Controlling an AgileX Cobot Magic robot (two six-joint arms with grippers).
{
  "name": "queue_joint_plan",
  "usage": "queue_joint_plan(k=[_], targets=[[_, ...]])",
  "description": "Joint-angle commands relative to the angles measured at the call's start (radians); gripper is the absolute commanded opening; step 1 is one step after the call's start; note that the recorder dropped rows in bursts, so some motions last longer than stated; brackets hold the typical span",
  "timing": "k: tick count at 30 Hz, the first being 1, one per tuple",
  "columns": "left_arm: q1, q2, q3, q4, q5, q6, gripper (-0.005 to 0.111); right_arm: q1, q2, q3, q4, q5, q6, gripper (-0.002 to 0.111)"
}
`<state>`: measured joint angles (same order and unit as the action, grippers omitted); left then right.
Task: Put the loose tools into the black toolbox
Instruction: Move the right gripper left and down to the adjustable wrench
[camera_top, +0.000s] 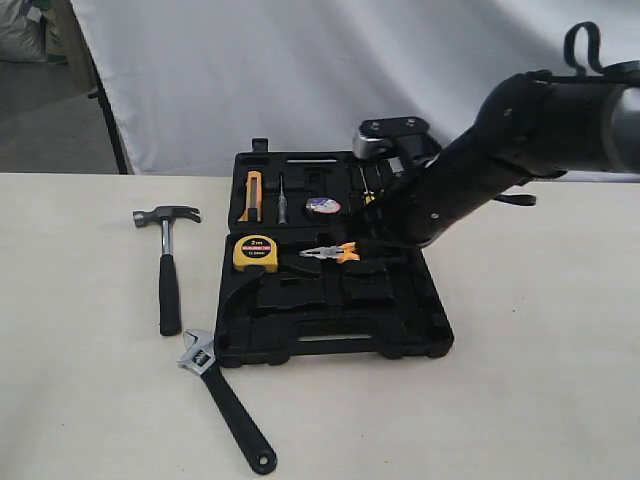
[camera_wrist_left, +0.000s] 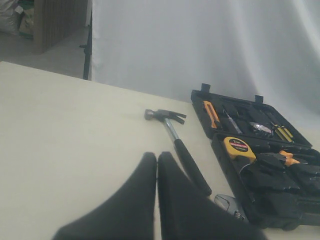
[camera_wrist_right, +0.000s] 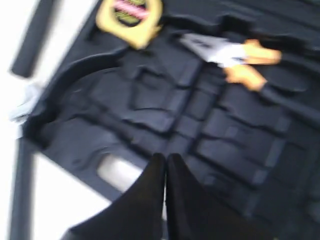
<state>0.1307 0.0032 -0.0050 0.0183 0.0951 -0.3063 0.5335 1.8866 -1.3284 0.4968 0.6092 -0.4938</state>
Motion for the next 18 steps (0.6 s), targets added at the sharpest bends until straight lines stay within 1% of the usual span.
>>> queue_joint_plan(k=[1,7,9,11,15,16,18], targets=[[0.025,-0.003,-0.003,0.004,-0.007,-0.005,0.001,0.117,-0.013,0.003,0.007,0.029,-0.008,0.002],[0.025,-0.003,-0.003,0.004,-0.007,-0.005,0.001,0.288,0.018,0.003,-0.010,0.049,-0.008,0.002],[0.025,-0.003,-0.003,0.004,-0.007,-0.005,0.001,0.332,0.034,0.003,-0.015,0.039,0.000,0.004],[0.025,-0.003,-0.003,0.004,-0.007,-0.005,0.001,0.370,0.050,0.003,-0.017,0.018,0.017,0.013],[0.025,-0.003,-0.003,0.004,-0.007,-0.005,0.001,0.432,0.094,0.003,-0.037,-0.038,0.082,0.044],[0.025,-0.003,-0.003,0.004,-0.007,-0.005,0.001,0.445,0.106,0.003,-0.037,-0.044,0.082,0.050],[0.025,-0.003,-0.003,0.004,-0.007,-0.005,0.001,0.464,0.132,0.003,-0.039,-0.045,0.066,0.055]])
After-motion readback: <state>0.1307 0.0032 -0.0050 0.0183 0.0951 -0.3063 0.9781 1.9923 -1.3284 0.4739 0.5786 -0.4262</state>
